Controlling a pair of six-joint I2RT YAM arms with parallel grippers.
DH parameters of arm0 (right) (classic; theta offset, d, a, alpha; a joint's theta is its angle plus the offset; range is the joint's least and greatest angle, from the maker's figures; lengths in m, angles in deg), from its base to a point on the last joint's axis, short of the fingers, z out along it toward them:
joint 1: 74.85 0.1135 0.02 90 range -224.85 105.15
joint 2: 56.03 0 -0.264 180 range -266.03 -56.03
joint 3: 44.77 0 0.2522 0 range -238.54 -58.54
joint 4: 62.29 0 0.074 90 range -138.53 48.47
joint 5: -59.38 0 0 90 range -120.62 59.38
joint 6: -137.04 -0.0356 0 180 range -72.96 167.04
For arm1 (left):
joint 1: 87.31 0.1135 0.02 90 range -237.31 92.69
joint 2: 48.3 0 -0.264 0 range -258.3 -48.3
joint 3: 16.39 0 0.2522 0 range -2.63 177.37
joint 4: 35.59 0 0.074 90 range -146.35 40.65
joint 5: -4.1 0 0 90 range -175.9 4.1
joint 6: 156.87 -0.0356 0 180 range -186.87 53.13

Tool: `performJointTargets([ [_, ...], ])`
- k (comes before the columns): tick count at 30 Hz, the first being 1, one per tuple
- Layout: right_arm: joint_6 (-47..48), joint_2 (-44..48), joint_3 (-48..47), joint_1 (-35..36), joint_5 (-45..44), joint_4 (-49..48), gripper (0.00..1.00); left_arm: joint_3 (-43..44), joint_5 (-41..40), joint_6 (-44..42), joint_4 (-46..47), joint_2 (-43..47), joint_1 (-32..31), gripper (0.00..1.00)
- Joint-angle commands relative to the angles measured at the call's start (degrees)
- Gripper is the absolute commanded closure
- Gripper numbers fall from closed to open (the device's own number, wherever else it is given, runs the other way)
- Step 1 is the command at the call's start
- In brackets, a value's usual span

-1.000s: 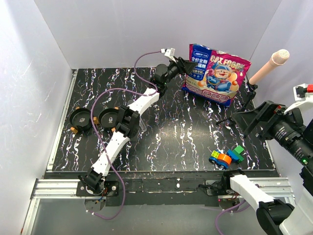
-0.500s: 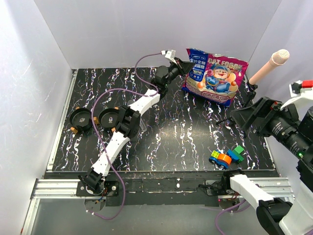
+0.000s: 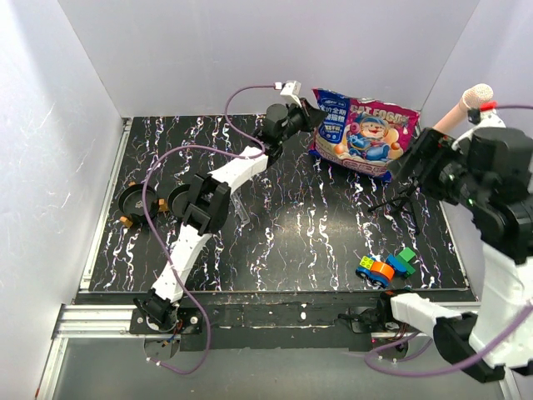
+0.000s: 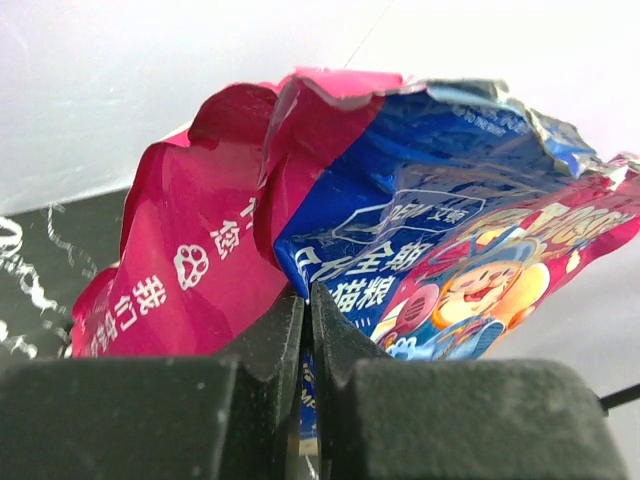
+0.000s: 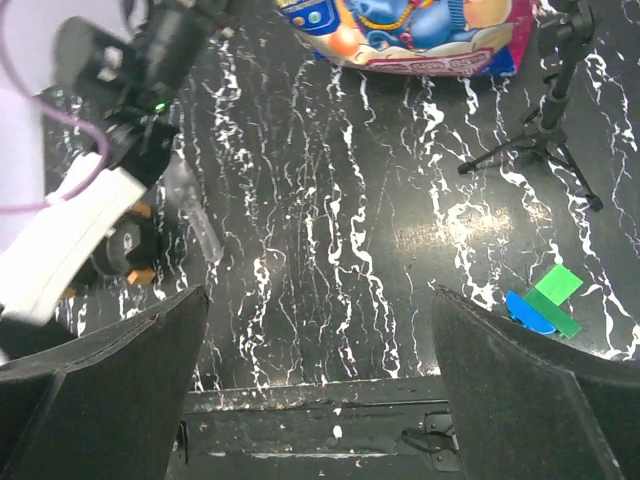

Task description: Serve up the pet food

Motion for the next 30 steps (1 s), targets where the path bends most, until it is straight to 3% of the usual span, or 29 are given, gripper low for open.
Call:
performJointTargets([
  [1,-2.52,-7.06,-4.05,0.2,-3.43,-0.18,0.01,-8.96,-5.01,-4.22,-4.34,14.78,1.47,1.0],
  [6,0.64,-13.4,-8.11,0.2,1.75,-1.67,0.02,-20.31,-8.61,-2.73,-6.7,24.28,1.74,1.0],
  [18,12.34,-18.42,-2.23,0.29,11.69,-6.07,0.05,-47.55,-12.92,5.18,-12.51,49.5,1.13,1.0],
  [23,13.21,-19.73,-0.64,2.39,13.09,-10.02,0.08,-54.77,-13.19,6.76,-17.34,58.91,-0.28,1.0],
  [30,21.99,-22.98,-0.73,7.5,16.43,-20.12,0.12,-61.1,-16.53,8.26,-24.46,70.43,-2.12,1.0],
])
